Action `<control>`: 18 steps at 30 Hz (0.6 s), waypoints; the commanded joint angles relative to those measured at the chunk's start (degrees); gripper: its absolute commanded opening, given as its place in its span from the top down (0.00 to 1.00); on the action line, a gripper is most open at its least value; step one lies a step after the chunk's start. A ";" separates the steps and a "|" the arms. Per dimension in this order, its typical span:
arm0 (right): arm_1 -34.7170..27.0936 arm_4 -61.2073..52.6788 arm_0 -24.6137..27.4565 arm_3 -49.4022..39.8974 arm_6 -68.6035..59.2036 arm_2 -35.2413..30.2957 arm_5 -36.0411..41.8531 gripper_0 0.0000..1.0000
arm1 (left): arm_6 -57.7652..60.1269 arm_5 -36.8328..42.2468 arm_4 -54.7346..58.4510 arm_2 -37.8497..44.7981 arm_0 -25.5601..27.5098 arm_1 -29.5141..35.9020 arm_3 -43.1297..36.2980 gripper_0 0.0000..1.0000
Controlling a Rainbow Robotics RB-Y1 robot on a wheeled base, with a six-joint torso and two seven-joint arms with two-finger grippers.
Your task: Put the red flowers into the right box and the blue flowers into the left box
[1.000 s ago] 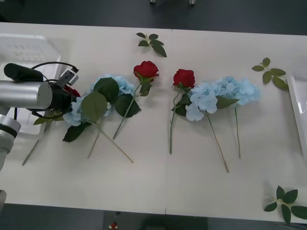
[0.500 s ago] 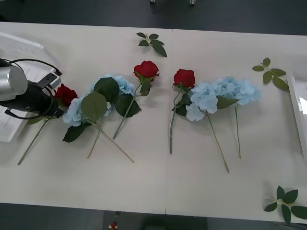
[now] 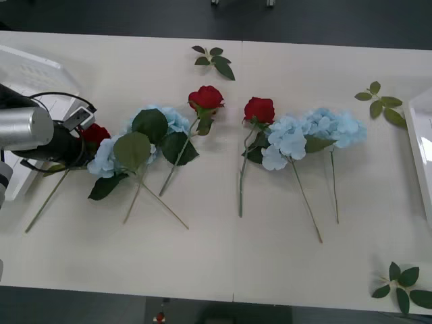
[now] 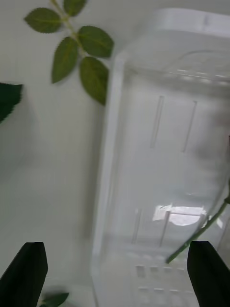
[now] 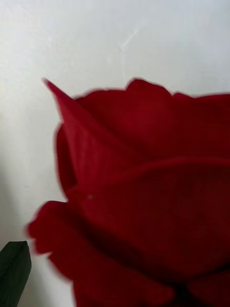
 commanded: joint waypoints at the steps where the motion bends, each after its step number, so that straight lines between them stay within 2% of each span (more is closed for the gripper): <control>1: -3.29 -4.35 -0.90 -4.97 -1.27 -0.74 3.70 0.15 | -0.56 -0.93 0.30 0.05 -1.03 1.69 0.67 0.00; 4: -3.20 -8.66 -0.03 -9.01 -6.11 0.23 4.14 0.15 | -0.56 -0.93 0.21 0.05 -1.03 1.60 0.67 0.02; 5: -3.29 -10.06 0.15 -10.50 -8.13 0.93 3.35 0.15 | -0.56 -0.93 0.30 0.05 -1.03 1.69 0.67 0.23; 6: -3.64 -11.56 0.50 -12.52 -10.77 2.07 2.21 0.15 | -0.56 -0.93 0.30 0.05 -1.03 1.69 0.67 0.68; 7: -3.90 -12.61 1.03 -14.02 -12.70 2.69 1.15 0.15 | -0.56 -0.93 0.30 0.05 -1.03 1.69 0.67 1.00; 11: -3.81 -15.87 3.58 -18.85 -20.61 4.80 -3.86 0.14 | -0.65 -0.93 0.65 0.05 -1.03 1.69 0.67 1.00; 18: -1.62 -16.22 10.61 -22.63 -23.77 4.80 -13.79 0.14 | -0.82 -0.93 1.35 -0.04 -1.03 1.69 0.67 1.00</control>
